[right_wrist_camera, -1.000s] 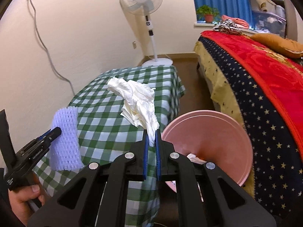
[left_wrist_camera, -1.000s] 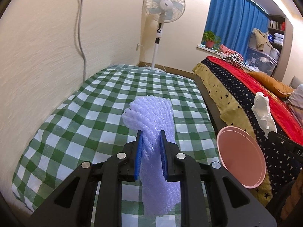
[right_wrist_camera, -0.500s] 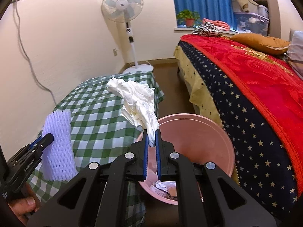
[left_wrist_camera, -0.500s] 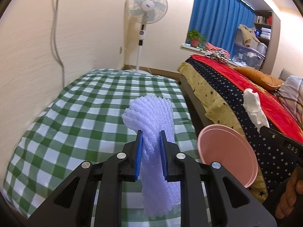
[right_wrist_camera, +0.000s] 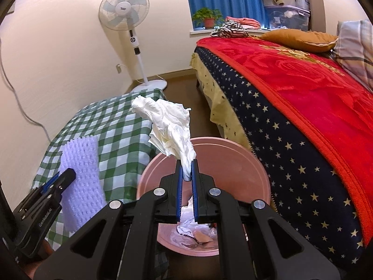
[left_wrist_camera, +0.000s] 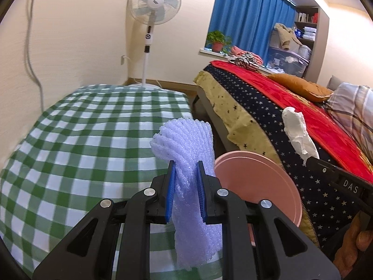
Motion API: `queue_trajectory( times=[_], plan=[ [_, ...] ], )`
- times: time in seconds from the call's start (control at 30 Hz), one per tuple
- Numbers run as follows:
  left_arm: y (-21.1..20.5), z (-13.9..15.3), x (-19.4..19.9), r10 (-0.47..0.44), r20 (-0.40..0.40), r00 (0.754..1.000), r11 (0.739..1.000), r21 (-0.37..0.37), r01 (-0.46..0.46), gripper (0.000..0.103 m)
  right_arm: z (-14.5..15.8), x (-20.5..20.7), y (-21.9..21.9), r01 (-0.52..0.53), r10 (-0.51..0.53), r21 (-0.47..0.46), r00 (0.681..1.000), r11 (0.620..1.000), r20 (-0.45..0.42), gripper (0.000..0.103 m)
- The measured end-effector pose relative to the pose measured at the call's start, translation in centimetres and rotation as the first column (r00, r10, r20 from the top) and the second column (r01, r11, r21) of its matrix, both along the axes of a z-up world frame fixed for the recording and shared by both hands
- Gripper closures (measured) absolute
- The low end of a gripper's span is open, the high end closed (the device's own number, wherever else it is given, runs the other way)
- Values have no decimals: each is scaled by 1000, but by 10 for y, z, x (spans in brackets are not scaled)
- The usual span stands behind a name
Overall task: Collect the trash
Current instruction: 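Carry the foam mesh and tissue over the pink bin with both tools, then open both tools to drop the foam mesh and tissue into the bin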
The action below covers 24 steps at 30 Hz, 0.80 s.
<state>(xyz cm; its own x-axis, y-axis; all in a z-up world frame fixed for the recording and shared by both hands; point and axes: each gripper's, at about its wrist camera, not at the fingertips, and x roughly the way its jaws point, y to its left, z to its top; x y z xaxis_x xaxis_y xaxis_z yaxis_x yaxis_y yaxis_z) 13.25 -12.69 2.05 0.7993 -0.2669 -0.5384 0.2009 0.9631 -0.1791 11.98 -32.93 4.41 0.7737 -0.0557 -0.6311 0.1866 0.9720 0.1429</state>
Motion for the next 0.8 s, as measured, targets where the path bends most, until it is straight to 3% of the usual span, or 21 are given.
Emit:
queue_trajectory(
  times=[0.37, 0.63, 0.67, 0.73, 0.77, 0.8],
  plan=[
    [-26, -13, 17, -60, -27, 998, 997, -50, 58, 86, -4, 1, -13, 49, -49, 1, 999, 999, -10, 95],
    [-51, -25, 29, -172, -59, 983, 982, -90, 166, 82, -5, 1, -18, 74, -74, -3, 997, 997, -15, 92],
    [-55, -27, 30, -196, -67, 978, 977, -99, 189, 78, -5, 1, -20, 81, -81, 1, 997, 997, -14, 90],
    [-57, -30, 33, -211, -75, 975, 973, -107, 203, 53, -5, 0, -22, 99, -99, 11, 995, 995, -13, 70],
    [-58, -31, 33, -208, -77, 975, 974, -107, 199, 53, -5, -1, -25, 109, -109, 15, 994, 994, -10, 58],
    [-57, -33, 34, -205, -85, 975, 974, -111, 195, 53, -5, -2, -27, 122, -122, 17, 993, 992, -7, 55]
  ],
)
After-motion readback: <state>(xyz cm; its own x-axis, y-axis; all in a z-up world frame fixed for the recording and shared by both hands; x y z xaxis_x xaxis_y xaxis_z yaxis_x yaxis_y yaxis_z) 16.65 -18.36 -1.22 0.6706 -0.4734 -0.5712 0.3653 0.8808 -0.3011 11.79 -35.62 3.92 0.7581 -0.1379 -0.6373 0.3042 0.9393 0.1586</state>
